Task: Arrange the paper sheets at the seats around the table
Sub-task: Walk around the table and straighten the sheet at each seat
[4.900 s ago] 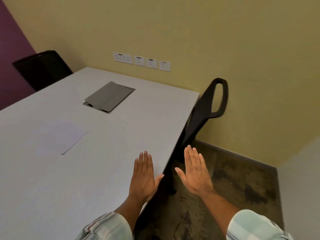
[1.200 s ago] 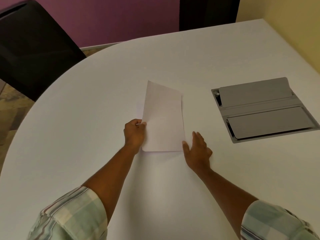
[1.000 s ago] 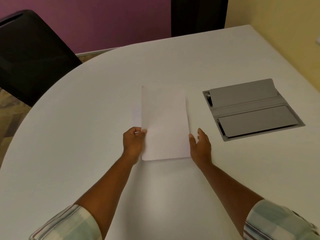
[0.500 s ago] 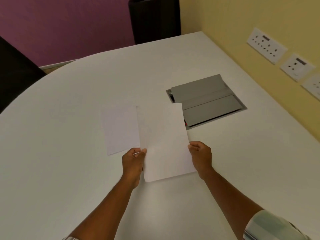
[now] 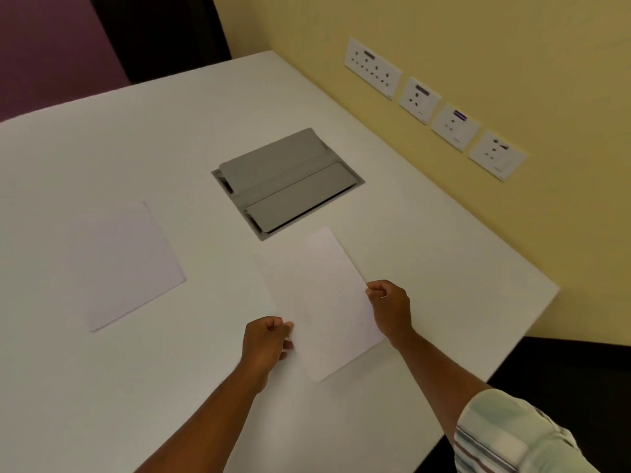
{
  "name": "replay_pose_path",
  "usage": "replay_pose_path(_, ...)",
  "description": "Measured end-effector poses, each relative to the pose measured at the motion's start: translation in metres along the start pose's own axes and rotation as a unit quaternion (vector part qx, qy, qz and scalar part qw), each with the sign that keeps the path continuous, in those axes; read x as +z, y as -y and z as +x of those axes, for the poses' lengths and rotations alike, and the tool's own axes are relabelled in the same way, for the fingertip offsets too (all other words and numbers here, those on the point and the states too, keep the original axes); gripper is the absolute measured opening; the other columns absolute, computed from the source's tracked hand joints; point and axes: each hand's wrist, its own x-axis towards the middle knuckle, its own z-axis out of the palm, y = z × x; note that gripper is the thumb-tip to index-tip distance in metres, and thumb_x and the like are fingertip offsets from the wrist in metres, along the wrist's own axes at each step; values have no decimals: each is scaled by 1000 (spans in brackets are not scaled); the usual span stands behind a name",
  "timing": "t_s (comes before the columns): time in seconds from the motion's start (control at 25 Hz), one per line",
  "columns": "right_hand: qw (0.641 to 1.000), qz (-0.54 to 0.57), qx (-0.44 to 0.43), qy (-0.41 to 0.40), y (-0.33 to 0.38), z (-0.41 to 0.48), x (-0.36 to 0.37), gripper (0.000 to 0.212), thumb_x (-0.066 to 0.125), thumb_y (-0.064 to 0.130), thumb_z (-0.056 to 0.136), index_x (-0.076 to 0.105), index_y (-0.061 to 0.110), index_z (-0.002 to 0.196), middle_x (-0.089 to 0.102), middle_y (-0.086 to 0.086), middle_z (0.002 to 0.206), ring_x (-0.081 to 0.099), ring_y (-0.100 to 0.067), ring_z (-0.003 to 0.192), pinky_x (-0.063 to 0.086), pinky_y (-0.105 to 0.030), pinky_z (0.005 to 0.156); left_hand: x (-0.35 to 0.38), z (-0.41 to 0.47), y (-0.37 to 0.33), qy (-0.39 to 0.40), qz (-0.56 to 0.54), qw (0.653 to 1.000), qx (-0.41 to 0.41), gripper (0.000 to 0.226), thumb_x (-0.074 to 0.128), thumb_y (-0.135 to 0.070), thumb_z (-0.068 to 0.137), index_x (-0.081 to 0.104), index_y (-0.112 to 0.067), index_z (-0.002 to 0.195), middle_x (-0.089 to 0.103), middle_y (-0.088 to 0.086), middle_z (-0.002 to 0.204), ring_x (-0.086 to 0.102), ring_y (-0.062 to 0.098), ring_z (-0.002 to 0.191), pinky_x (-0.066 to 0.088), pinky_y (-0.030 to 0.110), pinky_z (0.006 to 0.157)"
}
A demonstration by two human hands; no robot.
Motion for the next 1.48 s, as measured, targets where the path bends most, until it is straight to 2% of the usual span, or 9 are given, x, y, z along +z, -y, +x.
replay_pose_path(0.28,996,-82,-14,-39,-47,33,-47,16,63,11,99,75,9,109,77,-6,106,70,-24,102,50,-28,87,77,6,6,47,77,996,-17,25,79,-16,92,67,-3,75,77,18,79,72,21,53,50,27,49)
replay_pose_path(0.48,974,-200,-69,-85,-57,45,-55,26,61,22,102,69,11,124,72,-8,124,66,-30,116,47,-46,104,114,13,3,44,63,997,-28,23,79,-15,93,65,-8,75,79,18,79,77,29,60,49,28,51)
replay_pose_path(0.64,944,-274,-127,-132,-77,15,-42,33,70,27,96,68,12,125,70,-10,127,66,-33,113,47,-48,97,129,16,3,24,56,997,-37,24,78,-17,94,63,-9,76,79,15,77,78,31,60,48,29,50)
replay_pose_path(0.92,911,-387,-144,-6,-121,-35,-7,68,52,52,103,46,8,155,38,-16,165,35,-33,153,32,-53,123,131,12,2,32,147,989,12,28,79,-35,93,75,-11,79,79,5,77,75,24,57,64,38,64)
replay_pose_path(1.0,909,-393,-137,9,-122,-35,-7,71,44,54,104,37,9,159,28,-14,170,25,-31,158,25,-52,126,126,14,4,-7,273,957,96,28,78,-44,91,73,-18,83,76,-2,81,72,19,71,64,41,76)
replay_pose_path(1.12,909,-396,-131,16,-123,-32,-11,72,40,55,106,32,10,162,22,-12,172,19,-29,160,22,-51,128,121,17,8,-23,432,862,265,47,72,-50,94,65,-19,129,65,5,130,62,26,119,54,42,100)
replay_pose_path(1.24,908,-399,-130,16,-123,-29,-15,72,39,54,106,30,10,162,21,-12,172,17,-29,160,22,-50,128,126,26,10,69,580,754,300,83,51,-64,100,26,-17,164,24,15,172,24,34,159,26,47,127)
replay_pose_path(1.36,910,-395,-125,23,-123,-21,-18,73,37,54,107,27,11,163,18,-12,173,15,-28,161,19,-49,129,131,34,12,102,655,689,294,86,29,-69,104,9,-15,168,-1,15,177,0,34,164,9,52,132)
replay_pose_path(1.48,908,-399,-126,26,-122,-16,-19,73,37,55,106,26,11,163,18,-12,173,14,-28,161,19,-49,128,135,36,10,100,668,679,289,84,27,-67,105,8,-14,167,-4,16,177,-3,34,164,8,53,132)
